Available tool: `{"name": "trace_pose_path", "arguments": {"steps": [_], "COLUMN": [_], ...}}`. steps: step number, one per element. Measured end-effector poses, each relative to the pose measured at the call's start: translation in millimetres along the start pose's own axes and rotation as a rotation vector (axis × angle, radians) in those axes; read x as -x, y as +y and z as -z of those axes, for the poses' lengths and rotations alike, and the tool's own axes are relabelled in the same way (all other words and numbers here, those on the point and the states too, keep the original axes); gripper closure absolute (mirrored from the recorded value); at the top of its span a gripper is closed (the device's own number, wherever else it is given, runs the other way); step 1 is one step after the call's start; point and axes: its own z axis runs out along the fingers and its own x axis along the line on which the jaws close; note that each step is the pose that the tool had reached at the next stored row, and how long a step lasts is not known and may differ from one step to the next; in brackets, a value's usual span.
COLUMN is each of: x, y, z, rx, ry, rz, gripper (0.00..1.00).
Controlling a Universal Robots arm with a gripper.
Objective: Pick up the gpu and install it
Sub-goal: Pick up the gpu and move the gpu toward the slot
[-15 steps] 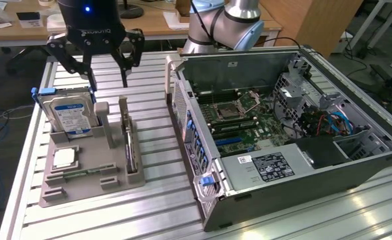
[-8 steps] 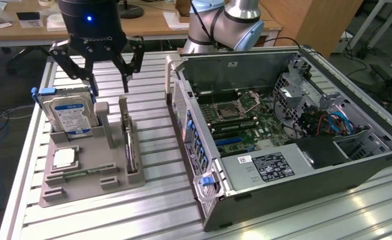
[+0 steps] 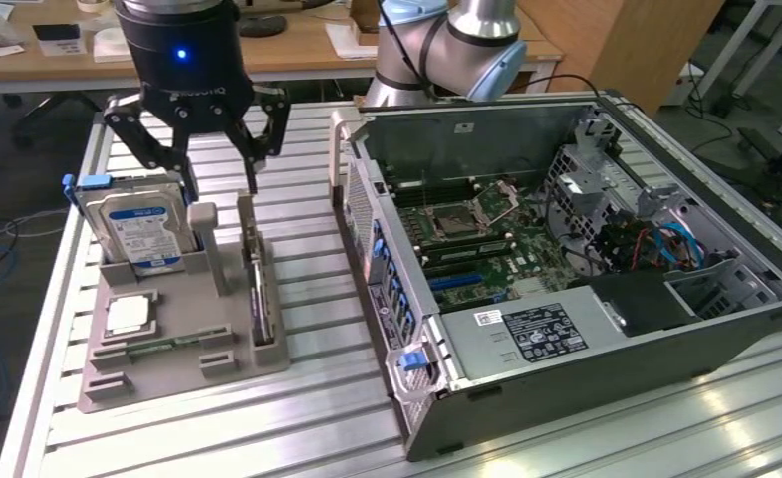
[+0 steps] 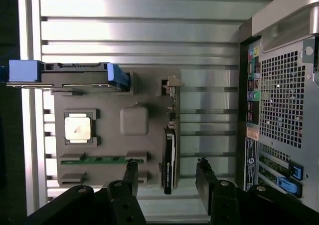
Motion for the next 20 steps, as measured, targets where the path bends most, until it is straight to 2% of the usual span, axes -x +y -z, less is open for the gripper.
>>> {"name": "trace_pose_path", "arguments": {"steps": [11,20], "x": [-0.3,-0.7], "y": [-1.5,-10.1], "z": [-12.8,-26.3], "rx": [-0.0022,-0.0037], "ry": [-0.0001,-0.0001], "rz": [0.000,0.000], "gripper": [0.41,0.41]}}
